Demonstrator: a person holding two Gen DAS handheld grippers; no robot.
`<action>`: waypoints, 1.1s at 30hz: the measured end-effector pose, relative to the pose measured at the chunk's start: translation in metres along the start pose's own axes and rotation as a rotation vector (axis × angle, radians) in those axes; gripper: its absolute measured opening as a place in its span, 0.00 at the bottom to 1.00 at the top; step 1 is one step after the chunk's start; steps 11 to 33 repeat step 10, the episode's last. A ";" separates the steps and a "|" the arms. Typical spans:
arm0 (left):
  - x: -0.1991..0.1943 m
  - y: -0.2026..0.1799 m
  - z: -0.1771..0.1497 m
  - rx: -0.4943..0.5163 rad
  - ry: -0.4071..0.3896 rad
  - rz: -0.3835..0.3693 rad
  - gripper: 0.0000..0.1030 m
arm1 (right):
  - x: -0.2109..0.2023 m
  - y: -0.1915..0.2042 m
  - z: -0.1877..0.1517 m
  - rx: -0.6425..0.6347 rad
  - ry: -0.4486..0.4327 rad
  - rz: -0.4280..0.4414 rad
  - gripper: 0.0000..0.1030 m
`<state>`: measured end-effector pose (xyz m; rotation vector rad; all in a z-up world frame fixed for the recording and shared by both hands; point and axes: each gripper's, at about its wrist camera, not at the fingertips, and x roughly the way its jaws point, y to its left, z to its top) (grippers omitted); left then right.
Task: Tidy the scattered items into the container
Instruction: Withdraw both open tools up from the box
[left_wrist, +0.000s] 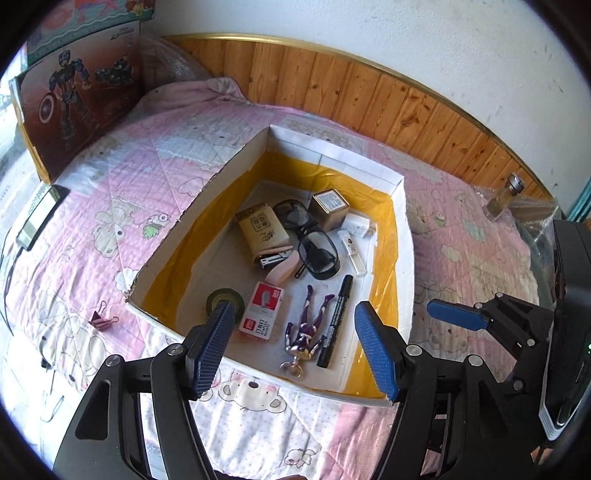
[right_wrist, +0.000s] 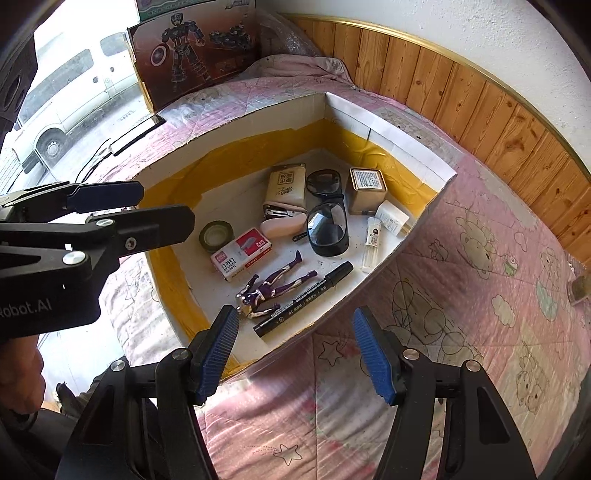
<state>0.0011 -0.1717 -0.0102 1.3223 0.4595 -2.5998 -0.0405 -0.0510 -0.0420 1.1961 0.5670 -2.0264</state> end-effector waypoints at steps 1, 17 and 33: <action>-0.002 0.000 0.000 0.003 -0.007 0.001 0.68 | -0.001 0.002 0.000 -0.002 -0.003 -0.006 0.64; -0.010 0.000 0.002 0.016 -0.025 -0.005 0.68 | 0.002 0.011 0.001 0.005 -0.002 -0.010 0.64; -0.010 0.000 0.002 0.016 -0.025 -0.005 0.68 | 0.002 0.011 0.001 0.005 -0.002 -0.010 0.64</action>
